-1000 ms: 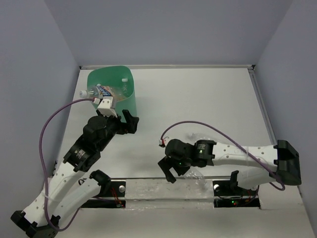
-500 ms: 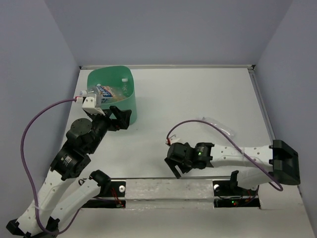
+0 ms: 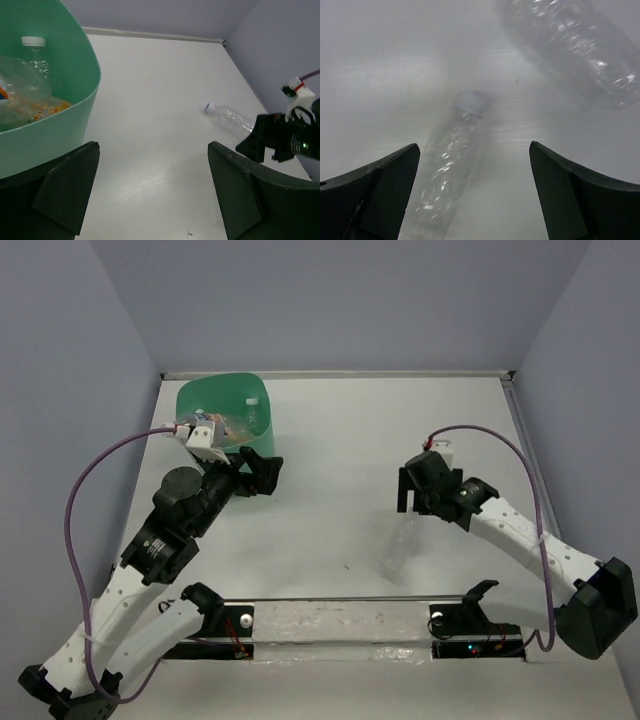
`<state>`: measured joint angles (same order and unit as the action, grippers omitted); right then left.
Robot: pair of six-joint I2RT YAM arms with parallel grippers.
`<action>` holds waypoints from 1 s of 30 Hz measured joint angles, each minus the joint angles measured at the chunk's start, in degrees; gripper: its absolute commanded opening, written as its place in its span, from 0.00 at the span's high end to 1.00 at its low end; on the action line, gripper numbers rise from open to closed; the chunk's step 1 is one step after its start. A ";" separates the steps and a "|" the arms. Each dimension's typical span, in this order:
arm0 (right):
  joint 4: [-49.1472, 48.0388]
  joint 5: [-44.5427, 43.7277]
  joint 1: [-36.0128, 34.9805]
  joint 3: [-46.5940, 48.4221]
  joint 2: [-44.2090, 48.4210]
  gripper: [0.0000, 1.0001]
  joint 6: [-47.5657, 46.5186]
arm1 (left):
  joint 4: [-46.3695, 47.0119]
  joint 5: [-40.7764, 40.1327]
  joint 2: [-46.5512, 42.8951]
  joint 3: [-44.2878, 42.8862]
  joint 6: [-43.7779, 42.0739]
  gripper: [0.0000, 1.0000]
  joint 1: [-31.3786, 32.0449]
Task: Put the plastic bottles in the bin
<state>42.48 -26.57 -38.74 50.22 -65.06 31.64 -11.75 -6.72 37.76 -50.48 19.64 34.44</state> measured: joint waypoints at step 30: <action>-8.76 31.63 33.86 19.08 -37.29 0.01 -34.73 | 12.31 13.62 30.80 12.52 15.17 0.01 27.02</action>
<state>33.71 5.06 -4.89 69.30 -102.35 -3.09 0.56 6.90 68.55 -37.95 34.81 61.45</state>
